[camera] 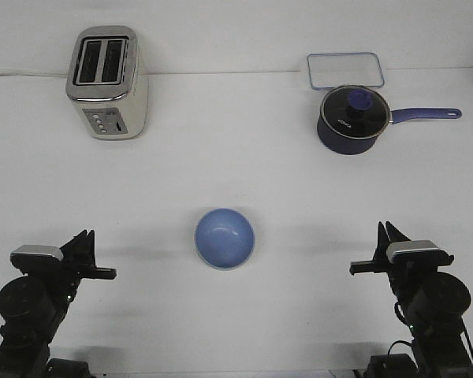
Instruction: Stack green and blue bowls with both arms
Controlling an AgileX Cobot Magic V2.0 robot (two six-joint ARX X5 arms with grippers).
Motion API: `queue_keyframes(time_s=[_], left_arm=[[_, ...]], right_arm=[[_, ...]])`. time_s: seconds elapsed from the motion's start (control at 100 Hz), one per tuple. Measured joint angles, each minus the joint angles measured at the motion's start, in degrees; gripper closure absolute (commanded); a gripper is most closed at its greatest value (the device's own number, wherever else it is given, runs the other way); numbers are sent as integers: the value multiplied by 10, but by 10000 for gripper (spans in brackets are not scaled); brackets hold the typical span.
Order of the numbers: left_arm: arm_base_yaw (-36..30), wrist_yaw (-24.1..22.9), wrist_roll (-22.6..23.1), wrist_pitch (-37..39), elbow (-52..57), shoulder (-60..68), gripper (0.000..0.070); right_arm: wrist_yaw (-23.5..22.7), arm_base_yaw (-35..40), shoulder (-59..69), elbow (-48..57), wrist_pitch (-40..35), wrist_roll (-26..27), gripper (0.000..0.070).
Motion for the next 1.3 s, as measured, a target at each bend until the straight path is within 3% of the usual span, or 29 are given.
queue_keyframes(time_s=[0.98,1.16,1.3], left_arm=[[0,-6,1,1,0,0,688],[1,-11,20,38,-1,-16,688],[9,-10,35,117,-42,-67,688]], right_arm=[[0,0,0,0,0,0,700],[0,0,0,0,0,0,700],[0,0,0,0,0,0,700]])
